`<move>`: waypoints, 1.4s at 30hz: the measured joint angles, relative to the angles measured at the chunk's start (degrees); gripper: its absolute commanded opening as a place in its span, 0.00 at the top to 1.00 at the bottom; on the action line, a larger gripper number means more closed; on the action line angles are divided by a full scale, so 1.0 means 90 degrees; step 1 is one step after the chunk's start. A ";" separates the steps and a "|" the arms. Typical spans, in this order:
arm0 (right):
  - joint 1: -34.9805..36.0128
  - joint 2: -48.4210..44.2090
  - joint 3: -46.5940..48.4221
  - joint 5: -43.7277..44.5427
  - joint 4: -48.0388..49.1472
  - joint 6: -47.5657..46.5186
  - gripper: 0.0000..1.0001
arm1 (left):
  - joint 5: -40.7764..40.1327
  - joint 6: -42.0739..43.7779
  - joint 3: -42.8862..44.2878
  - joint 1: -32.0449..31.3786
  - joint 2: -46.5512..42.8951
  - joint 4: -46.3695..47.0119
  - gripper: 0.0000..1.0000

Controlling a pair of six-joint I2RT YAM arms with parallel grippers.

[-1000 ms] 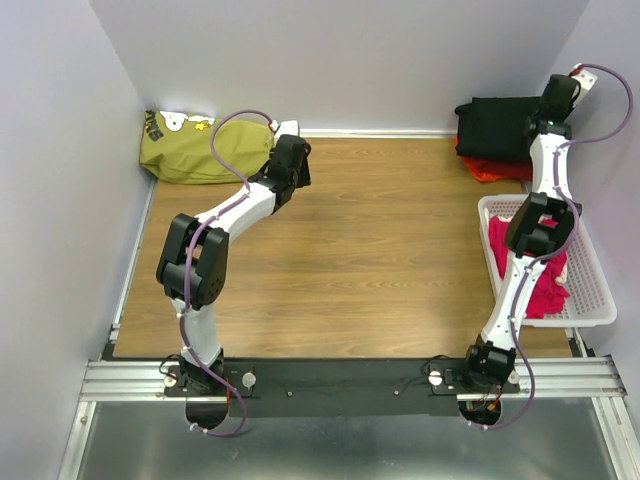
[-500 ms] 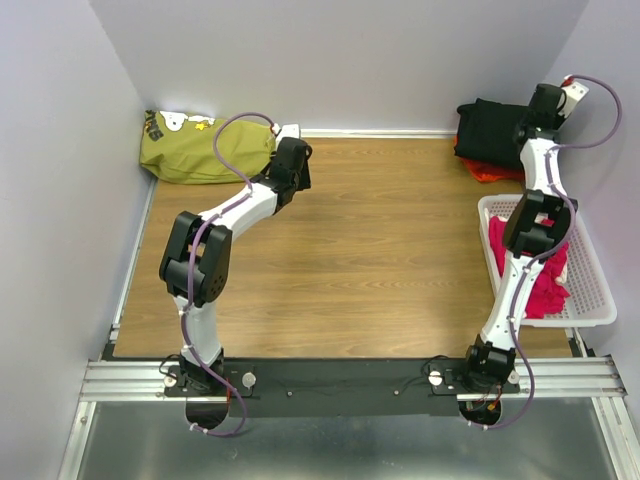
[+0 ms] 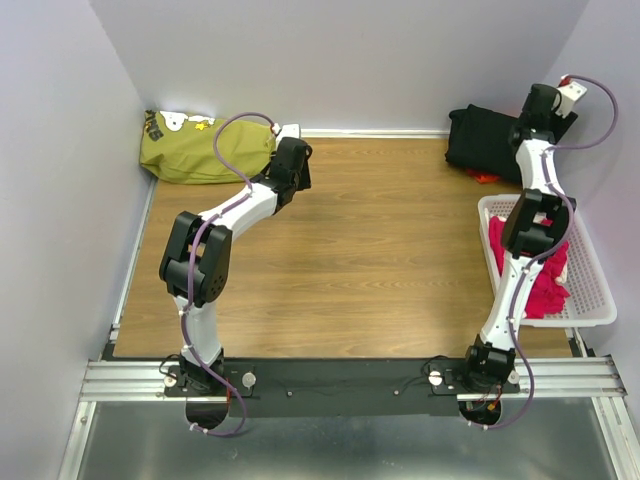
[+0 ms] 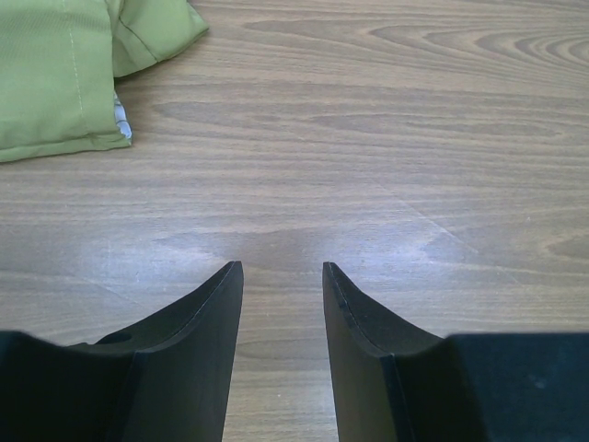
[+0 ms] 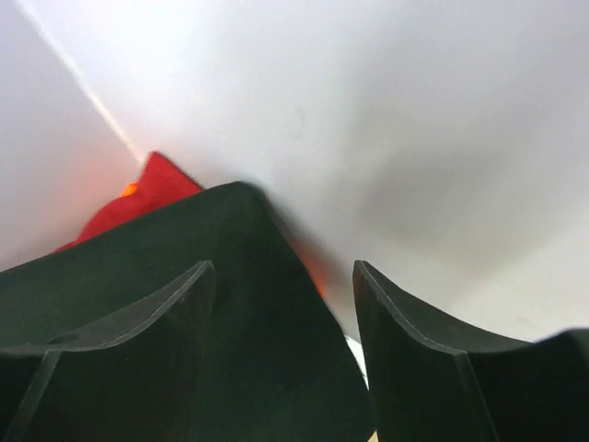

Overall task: Fold and stack the t-shirts
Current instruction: Put the neatly folded tshirt into the corner of the board with the right arm

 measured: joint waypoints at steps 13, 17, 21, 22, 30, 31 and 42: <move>0.0998 -0.1372 -0.1214 -0.0554 0.0226 0.0282 0.30 | 0.0027 0.0000 -0.0051 0.0000 0.0000 0.0070 0.51; 0.1158 -0.1535 -0.1637 -0.1190 0.0282 0.0568 0.30 | 0.0032 0.0002 -0.0168 0.0000 0.0000 0.0117 0.51; 0.1231 -0.1523 -0.2018 -0.1710 0.0265 0.0724 0.30 | 0.0034 0.0002 -0.0272 0.0000 0.0000 0.0148 0.51; 0.1260 -0.1503 -0.2098 -0.1790 0.0262 0.0743 0.30 | 0.0034 0.0002 -0.0291 0.0000 0.0000 0.0158 0.52; 0.1540 -0.1200 -0.2387 -0.1974 0.0228 0.0840 0.30 | 0.0032 0.0007 -0.0447 0.0000 -0.0017 0.0189 0.52; 0.1547 -0.1163 -0.2387 -0.1960 0.0221 0.0838 0.30 | 0.0032 0.0007 -0.0459 0.0000 -0.0017 0.0192 0.52; 0.1382 -0.0148 -0.1661 -0.1817 -0.0284 0.0850 0.30 | 0.0029 0.0053 -0.0517 0.0000 -0.0019 0.0236 0.52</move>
